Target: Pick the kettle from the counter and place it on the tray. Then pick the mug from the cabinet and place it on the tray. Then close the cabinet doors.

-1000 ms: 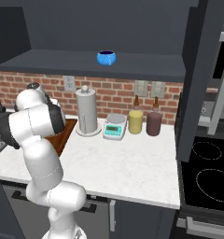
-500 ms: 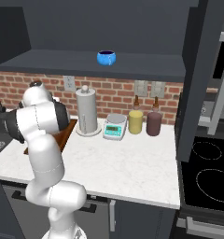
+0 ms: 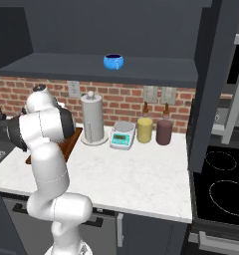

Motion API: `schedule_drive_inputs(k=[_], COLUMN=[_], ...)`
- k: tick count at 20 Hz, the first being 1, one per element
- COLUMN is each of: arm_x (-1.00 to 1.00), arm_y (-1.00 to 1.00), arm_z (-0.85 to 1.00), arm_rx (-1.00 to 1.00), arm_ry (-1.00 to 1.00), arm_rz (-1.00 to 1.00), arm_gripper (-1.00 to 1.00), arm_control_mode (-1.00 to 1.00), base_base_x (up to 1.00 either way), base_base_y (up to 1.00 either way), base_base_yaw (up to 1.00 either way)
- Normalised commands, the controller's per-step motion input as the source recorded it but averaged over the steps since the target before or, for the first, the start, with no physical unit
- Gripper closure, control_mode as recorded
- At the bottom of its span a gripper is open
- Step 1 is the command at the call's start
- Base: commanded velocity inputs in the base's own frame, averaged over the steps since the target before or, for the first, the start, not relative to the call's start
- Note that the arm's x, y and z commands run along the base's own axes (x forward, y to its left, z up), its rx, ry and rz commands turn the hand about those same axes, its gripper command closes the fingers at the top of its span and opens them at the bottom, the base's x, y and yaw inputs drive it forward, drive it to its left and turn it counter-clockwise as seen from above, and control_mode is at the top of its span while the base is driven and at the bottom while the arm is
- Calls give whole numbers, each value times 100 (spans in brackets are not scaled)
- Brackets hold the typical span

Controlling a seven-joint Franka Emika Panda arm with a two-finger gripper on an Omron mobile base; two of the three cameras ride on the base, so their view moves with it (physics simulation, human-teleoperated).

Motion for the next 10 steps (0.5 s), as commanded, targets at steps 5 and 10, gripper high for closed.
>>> schedule_drive_inputs(k=[5,10], arm_x=[-3,-9], arm_y=[-18,-6], arm_z=[0,0], arm_rx=[0,1], arm_ry=[0,0], arm_rz=[-5,-3], arm_gripper=[-100,-100], arm_control_mode=[-100,-100], base_base_x=[0,0], base_base_y=[0,0], base_base_yaw=[0,0])
